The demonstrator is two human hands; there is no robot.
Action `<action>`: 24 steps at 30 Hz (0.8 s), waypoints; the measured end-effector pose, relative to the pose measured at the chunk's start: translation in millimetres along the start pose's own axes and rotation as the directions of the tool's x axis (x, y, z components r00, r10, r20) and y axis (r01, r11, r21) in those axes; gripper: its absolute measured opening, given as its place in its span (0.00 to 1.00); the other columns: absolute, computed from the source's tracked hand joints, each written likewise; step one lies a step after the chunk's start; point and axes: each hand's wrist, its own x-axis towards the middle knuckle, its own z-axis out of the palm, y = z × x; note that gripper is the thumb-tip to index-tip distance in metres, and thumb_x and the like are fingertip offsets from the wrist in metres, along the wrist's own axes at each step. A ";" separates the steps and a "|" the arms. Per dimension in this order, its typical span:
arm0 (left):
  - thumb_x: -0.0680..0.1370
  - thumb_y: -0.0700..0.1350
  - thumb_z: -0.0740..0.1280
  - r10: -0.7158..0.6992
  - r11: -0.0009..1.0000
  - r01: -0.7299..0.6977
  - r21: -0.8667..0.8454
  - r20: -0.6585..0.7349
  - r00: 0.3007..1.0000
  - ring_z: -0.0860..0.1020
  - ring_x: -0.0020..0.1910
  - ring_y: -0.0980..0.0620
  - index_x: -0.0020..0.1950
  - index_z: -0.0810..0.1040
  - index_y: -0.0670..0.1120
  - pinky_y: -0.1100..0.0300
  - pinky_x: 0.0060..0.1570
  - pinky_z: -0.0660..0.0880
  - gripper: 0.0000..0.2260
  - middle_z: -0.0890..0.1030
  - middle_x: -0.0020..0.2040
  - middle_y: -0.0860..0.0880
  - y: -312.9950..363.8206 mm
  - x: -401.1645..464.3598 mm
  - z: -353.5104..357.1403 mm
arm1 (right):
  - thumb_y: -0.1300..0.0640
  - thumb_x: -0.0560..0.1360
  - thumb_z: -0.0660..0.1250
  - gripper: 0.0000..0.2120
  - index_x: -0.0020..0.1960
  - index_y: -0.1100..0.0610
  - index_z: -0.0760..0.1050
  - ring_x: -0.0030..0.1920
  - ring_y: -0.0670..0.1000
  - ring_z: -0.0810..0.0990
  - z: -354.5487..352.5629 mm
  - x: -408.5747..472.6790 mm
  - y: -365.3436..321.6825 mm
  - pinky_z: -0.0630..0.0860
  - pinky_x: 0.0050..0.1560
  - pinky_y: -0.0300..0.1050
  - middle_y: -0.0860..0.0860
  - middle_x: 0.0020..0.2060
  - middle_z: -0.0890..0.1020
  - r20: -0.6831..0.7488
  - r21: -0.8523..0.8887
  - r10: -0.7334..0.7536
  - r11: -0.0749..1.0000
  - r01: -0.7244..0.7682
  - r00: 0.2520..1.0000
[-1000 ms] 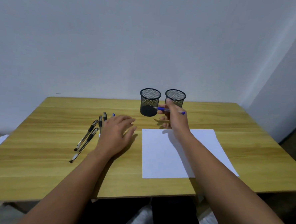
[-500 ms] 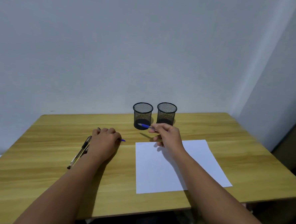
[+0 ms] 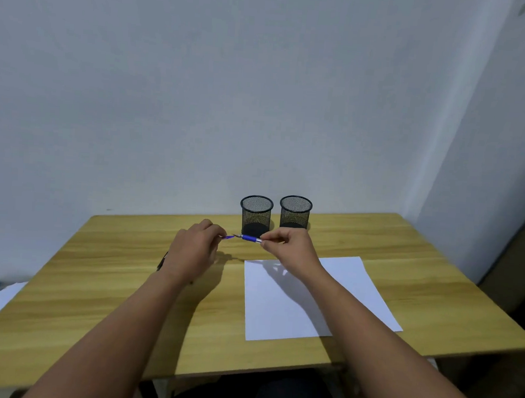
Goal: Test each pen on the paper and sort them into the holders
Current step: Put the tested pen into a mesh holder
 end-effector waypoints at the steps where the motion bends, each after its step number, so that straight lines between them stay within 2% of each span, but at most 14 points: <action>1: 0.81 0.43 0.67 0.006 1.000 -0.006 -0.009 -0.001 1.000 0.80 0.44 0.45 0.55 0.82 0.50 0.50 0.40 0.75 0.06 0.80 0.49 0.51 3.0 -0.3 -3.5 | 0.64 0.76 0.78 0.05 0.47 0.55 0.88 0.29 0.35 0.77 0.8 -1.2 -2.5 0.71 0.36 0.29 0.48 0.35 0.84 0.005 -0.018 -0.010 1.000 0.010 1.000; 6: 0.82 0.44 0.65 0.018 0.998 -0.018 -0.060 -0.006 1.000 0.78 0.42 0.48 0.55 0.82 0.51 0.53 0.36 0.73 0.06 0.78 0.48 0.53 13.5 -3.5 -16.2 | 0.63 0.75 0.78 0.07 0.45 0.51 0.87 0.34 0.34 0.79 -1.1 -7.2 -10.9 0.73 0.40 0.27 0.47 0.39 0.86 0.011 -0.107 -0.055 0.993 0.056 0.998; 10: 0.82 0.46 0.65 0.050 0.995 -0.049 -0.082 0.011 0.999 0.78 0.42 0.52 0.56 0.81 0.53 0.54 0.34 0.74 0.06 0.77 0.49 0.56 21.6 -4.5 -25.6 | 0.63 0.76 0.78 0.04 0.48 0.55 0.88 0.35 0.34 0.79 -6.1 -11.1 -16.9 0.73 0.41 0.27 0.45 0.38 0.85 0.010 -0.111 -0.061 0.992 0.062 0.998; 14: 0.81 0.44 0.67 0.056 0.978 -0.037 -0.207 0.088 0.995 0.78 0.42 0.53 0.55 0.83 0.51 0.49 0.41 0.78 0.06 0.77 0.48 0.54 35.0 -2.2 -31.8 | 0.63 0.76 0.78 0.02 0.47 0.57 0.88 0.35 0.37 0.79 -8.5 -15.8 -22.8 0.73 0.40 0.27 0.46 0.37 0.84 0.038 -0.108 -0.062 0.992 0.066 0.997; 17: 0.81 0.40 0.68 -0.015 0.923 0.087 -0.374 0.191 0.981 0.80 0.41 0.50 0.53 0.86 0.47 0.47 0.46 0.80 0.07 0.78 0.46 0.49 46.9 4.9 -43.0 | 0.64 0.75 0.79 0.02 0.45 0.59 0.88 0.31 0.38 0.75 -16.6 -19.8 -22.8 0.70 0.36 0.31 0.47 0.34 0.83 0.067 -0.018 -0.047 0.999 0.048 0.997; 21: 0.81 0.40 0.69 -0.046 0.888 0.159 -0.432 0.259 0.965 0.84 0.34 0.51 0.52 0.87 0.45 0.55 0.41 0.82 0.07 0.79 0.45 0.47 61.9 15.9 -59.7 | 0.65 0.75 0.79 0.04 0.44 0.57 0.88 0.29 0.41 0.72 -28.4 -25.9 -19.9 0.67 0.32 0.36 0.48 0.34 0.84 0.122 0.138 -0.022 0.990 0.005 0.992; 24: 0.81 0.37 0.68 -0.032 0.850 0.158 -0.502 0.251 0.968 0.85 0.37 0.47 0.52 0.86 0.42 0.48 0.43 0.84 0.07 0.81 0.45 0.47 73.5 24.2 -62.6 | 0.66 0.75 0.78 0.05 0.44 0.57 0.87 0.29 0.45 0.69 -39.2 -26.3 -21.9 0.67 0.30 0.37 0.52 0.35 0.83 0.132 0.207 -0.011 0.978 -0.016 0.991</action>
